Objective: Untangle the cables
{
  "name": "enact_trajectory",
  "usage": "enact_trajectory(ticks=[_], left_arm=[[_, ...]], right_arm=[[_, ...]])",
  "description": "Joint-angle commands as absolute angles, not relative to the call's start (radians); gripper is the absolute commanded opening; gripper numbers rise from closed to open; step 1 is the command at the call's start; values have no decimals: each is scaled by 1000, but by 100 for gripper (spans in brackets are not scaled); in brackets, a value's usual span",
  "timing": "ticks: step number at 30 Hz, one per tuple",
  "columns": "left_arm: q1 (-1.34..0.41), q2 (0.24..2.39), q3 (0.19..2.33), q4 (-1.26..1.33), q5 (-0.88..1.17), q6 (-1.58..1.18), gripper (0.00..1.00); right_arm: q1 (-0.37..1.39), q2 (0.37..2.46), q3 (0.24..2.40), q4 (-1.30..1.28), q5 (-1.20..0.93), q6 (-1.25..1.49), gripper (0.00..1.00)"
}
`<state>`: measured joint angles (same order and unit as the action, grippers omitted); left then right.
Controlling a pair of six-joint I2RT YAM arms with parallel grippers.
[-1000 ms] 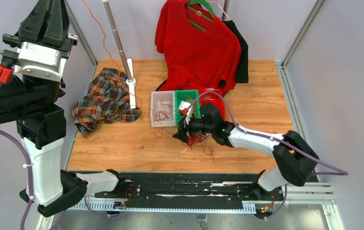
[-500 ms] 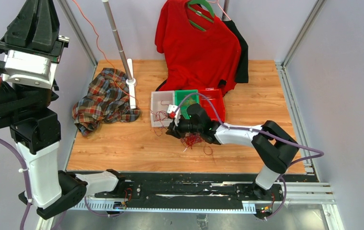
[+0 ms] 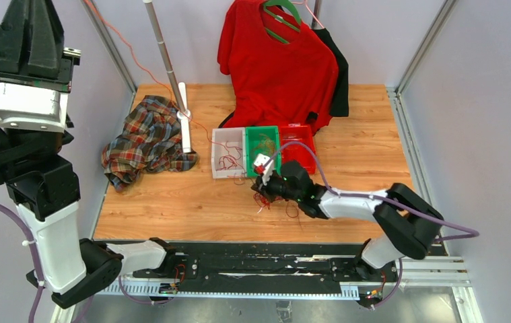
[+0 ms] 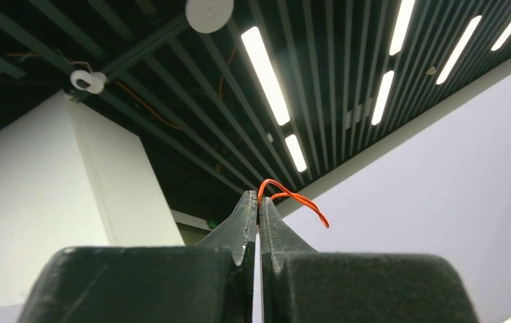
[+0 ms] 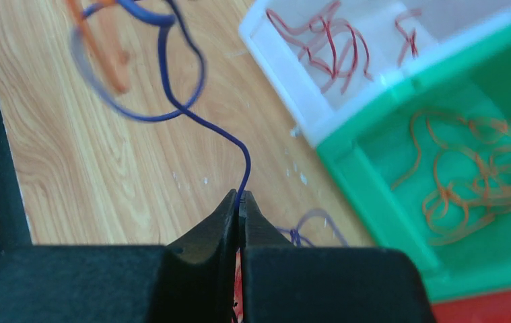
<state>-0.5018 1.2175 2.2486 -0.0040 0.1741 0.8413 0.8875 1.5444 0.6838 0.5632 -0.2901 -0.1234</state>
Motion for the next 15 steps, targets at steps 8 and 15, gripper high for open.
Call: enact_trajectory(ticks=[8, 15], left_arm=[[-508, 1349, 2471, 281, 25, 1009, 1], [-508, 1332, 2432, 310, 47, 997, 1]], right_arm=[[893, 1386, 394, 528, 166, 169, 1], [894, 1316, 314, 508, 284, 278, 1]])
